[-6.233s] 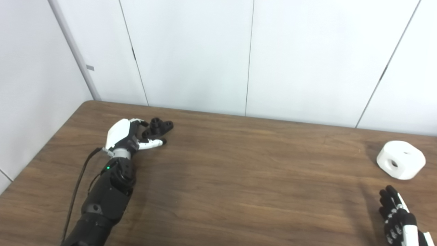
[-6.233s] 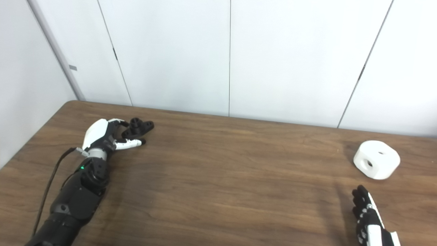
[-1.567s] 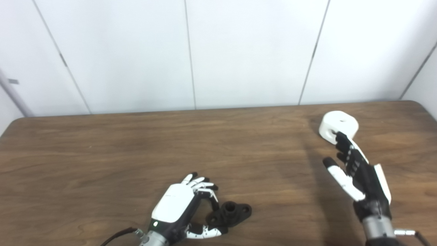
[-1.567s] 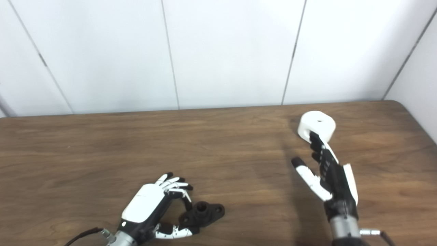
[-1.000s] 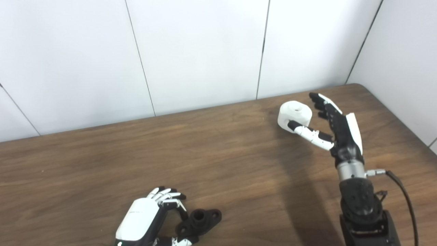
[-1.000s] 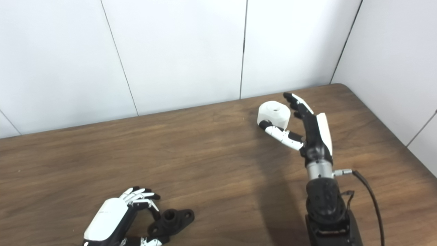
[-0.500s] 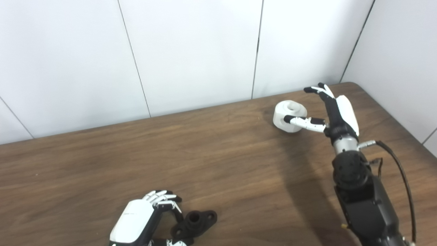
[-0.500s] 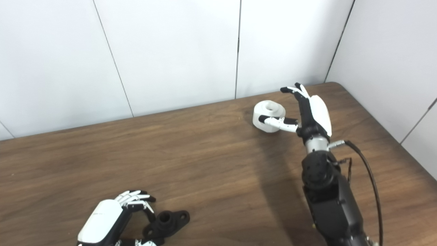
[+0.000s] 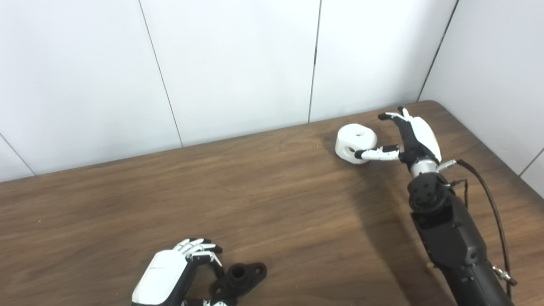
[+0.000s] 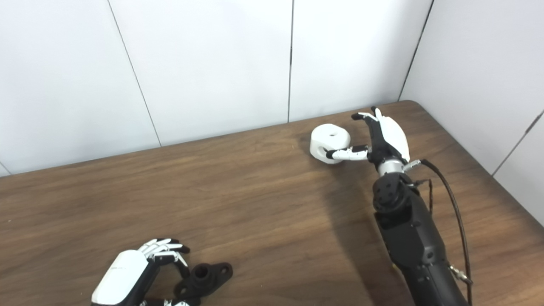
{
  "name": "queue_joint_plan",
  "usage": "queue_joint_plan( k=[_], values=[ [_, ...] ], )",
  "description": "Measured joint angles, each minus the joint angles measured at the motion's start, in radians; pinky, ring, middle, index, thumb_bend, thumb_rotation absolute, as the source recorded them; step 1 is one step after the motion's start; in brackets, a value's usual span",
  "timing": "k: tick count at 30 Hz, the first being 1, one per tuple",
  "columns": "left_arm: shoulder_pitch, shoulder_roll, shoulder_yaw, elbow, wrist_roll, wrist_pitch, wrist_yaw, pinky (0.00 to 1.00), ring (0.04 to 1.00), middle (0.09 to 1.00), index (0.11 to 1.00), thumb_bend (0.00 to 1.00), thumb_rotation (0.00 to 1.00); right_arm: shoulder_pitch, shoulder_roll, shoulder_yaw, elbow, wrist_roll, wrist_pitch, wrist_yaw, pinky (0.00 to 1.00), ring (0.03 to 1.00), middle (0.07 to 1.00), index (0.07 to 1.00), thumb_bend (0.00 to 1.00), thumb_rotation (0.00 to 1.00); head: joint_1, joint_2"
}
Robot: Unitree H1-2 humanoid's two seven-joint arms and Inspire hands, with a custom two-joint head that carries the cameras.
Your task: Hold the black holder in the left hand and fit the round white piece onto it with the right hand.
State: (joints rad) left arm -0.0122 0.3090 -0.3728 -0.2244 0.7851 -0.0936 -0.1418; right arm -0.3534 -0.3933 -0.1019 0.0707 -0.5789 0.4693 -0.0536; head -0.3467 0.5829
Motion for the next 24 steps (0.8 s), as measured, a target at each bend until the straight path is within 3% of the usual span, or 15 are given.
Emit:
queue_joint_plan(
  k=[17,24],
  values=[
    [0.0,0.006,0.002,-0.01,0.001,-0.009,-0.019,0.89,0.83,0.75,0.485,0.52,0.05,-0.016,0.025,0.006,0.051,-0.033,0.001,0.013,1.0,1.0,1.0,0.792,0.95,0.3,-0.003,0.0],
    [0.005,0.006,0.001,-0.012,0.002,-0.017,-0.019,0.88,0.832,0.75,0.484,0.52,0.05,-0.016,0.027,0.008,0.064,-0.035,0.001,0.009,1.0,1.0,0.99,0.729,0.9,0.28,-0.006,0.003]
  ],
)
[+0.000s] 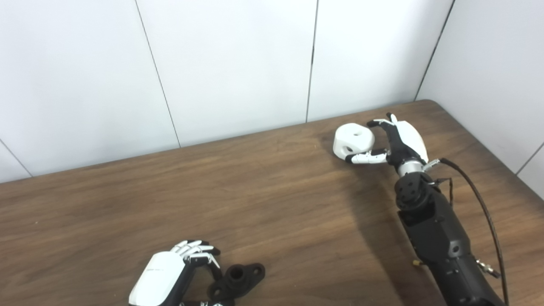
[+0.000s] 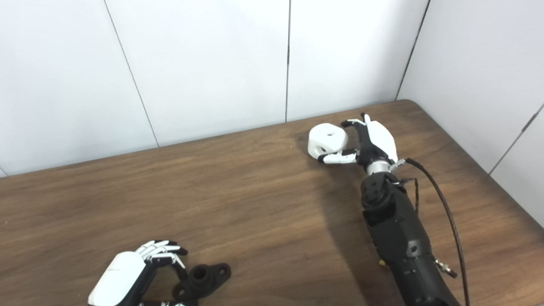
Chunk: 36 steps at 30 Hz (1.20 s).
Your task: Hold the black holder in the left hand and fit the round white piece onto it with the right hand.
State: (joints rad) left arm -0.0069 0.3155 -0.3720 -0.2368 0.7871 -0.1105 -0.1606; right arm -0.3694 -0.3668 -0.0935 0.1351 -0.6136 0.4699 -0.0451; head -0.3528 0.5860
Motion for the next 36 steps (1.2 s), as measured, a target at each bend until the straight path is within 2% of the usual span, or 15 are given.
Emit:
queue_joint_plan(
  k=[36],
  values=[
    [0.0,0.015,-0.004,-0.006,0.004,-0.017,-0.01,0.91,0.842,0.755,0.485,0.52,0.05,-0.019,0.007,0.015,0.045,0.058,-0.001,-0.107,1.0,1.0,0.945,0.674,0.86,0.33,-0.002,-0.003]
  ],
)
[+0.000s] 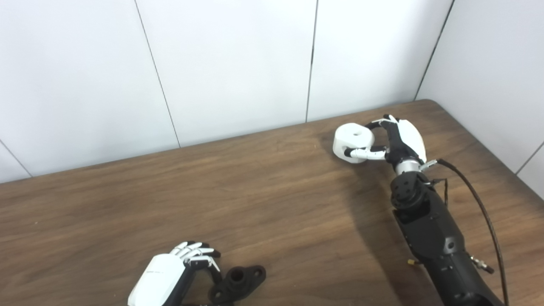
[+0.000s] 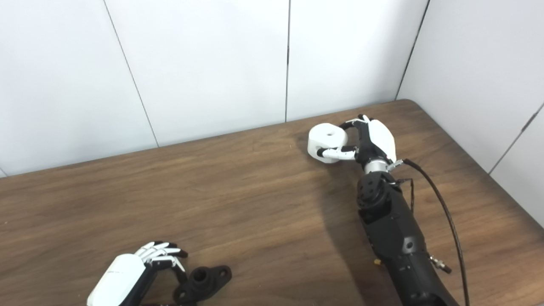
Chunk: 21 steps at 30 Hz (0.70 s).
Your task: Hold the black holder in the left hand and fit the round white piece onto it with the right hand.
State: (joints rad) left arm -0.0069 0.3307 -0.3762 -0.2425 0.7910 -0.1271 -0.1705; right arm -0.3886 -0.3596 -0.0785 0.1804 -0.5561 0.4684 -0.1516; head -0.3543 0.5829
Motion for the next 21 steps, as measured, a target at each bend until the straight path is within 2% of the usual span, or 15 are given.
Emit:
queue_joint_plan(
  k=[13,17,18,19,21],
  values=[
    [0.0,0.001,-0.001,-0.005,0.001,0.002,-0.006,0.9,0.844,0.756,0.485,0.52,0.05,0.0,0.0,0.006,0.006,0.018,-0.009,-0.046,1.0,0.987,0.911,0.618,0.83,0.28,-0.002,0.005],
    [0.0,0.001,0.0,-0.007,0.001,0.003,-0.007,0.9,0.843,0.755,0.485,0.52,0.05,0.0,0.001,0.001,0.022,0.031,-0.044,-0.086,1.0,0.961,0.882,0.577,0.82,0.23,0.002,0.003],
    [0.0,0.001,0.0,-0.007,0.001,0.004,-0.008,0.9,0.843,0.755,0.485,0.52,0.05,0.0,0.003,-0.003,0.029,0.038,-0.053,-0.099,1.0,0.957,0.877,0.535,0.68,0.19,0.002,0.003],
    [0.0,0.001,0.0,-0.008,0.001,0.004,-0.008,0.9,0.843,0.755,0.484,0.52,0.05,0.0,0.006,-0.008,0.035,0.043,-0.063,-0.112,1.0,0.948,0.864,0.507,0.59,0.16,0.002,0.003],
    [0.0,0.001,0.0,-0.008,0.001,0.004,-0.008,0.9,0.84,0.755,0.484,0.52,0.05,0.001,0.012,-0.018,0.041,0.055,-0.087,-0.139,1.0,0.93,0.842,0.492,0.54,0.15,0.002,0.003]
  ],
)
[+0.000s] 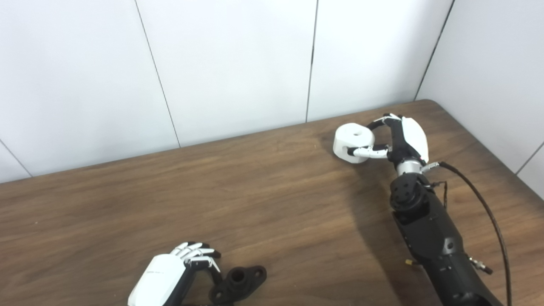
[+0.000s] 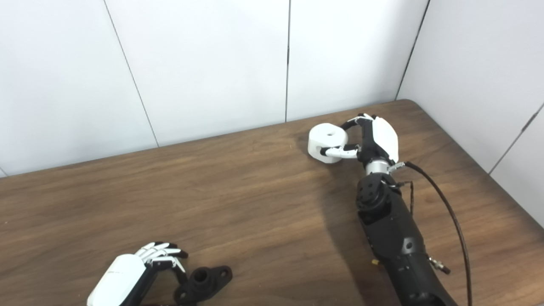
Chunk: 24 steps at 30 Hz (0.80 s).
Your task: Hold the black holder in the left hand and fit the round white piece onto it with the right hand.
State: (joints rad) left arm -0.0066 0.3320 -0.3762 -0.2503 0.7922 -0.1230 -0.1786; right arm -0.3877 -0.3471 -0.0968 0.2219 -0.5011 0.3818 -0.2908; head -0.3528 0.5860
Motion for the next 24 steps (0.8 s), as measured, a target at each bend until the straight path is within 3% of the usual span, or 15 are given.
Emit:
queue_joint_plan(
  k=[12,17,21,24],
  values=[
    [-0.001,0.0,-0.001,0.0,0.007,-0.001,0.0,0.9,0.843,0.758,0.485,0.52,0.05,0.0,0.012,-0.002,0.026,0.005,-0.036,-0.066,1.0,0.906,0.815,0.486,0.52,0.13,-0.005,-0.005],
    [-0.001,0.0,0.0,0.0,0.008,-0.001,0.001,0.89,0.838,0.755,0.484,0.52,0.05,0.0,0.012,-0.001,0.033,0.007,-0.051,-0.069,0.99,0.904,0.816,0.486,0.52,0.13,0.0,-0.008],
    [-0.002,0.0,0.0,0.0,0.019,-0.003,0.002,0.89,0.839,0.755,0.484,0.52,0.05,0.006,0.012,0.003,0.025,0.008,-0.06,-0.065,0.93,0.894,0.813,0.486,0.52,0.14,0.012,-0.003],
    [-0.002,-0.001,-0.001,0.0,0.021,-0.004,0.002,0.89,0.836,0.753,0.484,0.52,0.05,0.023,0.01,0.013,-0.042,0.007,-0.032,-0.025,0.93,0.902,0.823,0.487,0.52,0.14,0.02,-0.002]
  ],
)
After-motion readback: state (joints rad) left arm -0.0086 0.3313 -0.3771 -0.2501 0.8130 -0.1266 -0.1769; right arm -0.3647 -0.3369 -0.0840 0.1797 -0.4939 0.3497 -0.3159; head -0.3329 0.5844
